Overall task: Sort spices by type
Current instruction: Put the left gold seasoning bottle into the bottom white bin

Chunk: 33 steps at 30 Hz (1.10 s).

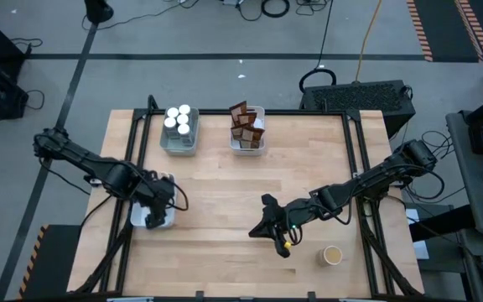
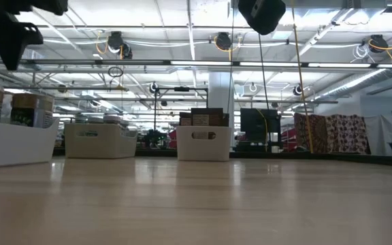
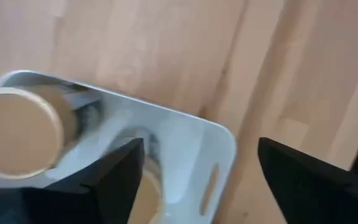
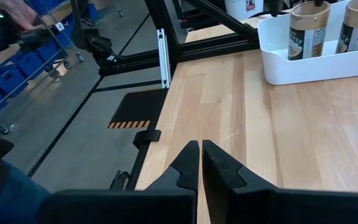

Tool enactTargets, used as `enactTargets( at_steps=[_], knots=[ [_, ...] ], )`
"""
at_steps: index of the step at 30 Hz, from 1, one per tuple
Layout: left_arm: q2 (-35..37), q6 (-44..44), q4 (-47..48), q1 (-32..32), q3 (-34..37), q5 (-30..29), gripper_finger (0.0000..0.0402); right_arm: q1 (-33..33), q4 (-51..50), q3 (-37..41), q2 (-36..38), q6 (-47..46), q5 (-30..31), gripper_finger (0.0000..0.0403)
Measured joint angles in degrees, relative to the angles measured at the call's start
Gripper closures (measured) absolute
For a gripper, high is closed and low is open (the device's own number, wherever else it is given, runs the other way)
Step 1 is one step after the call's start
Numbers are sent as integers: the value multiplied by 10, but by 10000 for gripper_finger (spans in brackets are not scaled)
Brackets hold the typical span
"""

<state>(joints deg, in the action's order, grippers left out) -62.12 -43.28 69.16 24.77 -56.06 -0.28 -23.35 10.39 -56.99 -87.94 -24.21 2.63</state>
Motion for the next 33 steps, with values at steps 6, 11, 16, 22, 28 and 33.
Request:
enactTargets(
  at_steps=[6,11,16,22,28,33],
  knots=[
    [-16,-13,-3,0,1,31,204,0,0,0,0,6,0,403],
    [-39,-8,5,0,1,44,349,0,0,0,0,11,0,403],
    [-74,6,9,0,2,43,391,0,0,0,0,14,3,403],
    [-123,3,16,0,39,75,397,1,-4,0,0,16,3,403],
    [-161,1,27,-1,53,73,399,1,-7,0,0,16,3,403],
    [-183,0,41,-5,67,72,400,2,-10,0,0,16,3,403]
  ],
)
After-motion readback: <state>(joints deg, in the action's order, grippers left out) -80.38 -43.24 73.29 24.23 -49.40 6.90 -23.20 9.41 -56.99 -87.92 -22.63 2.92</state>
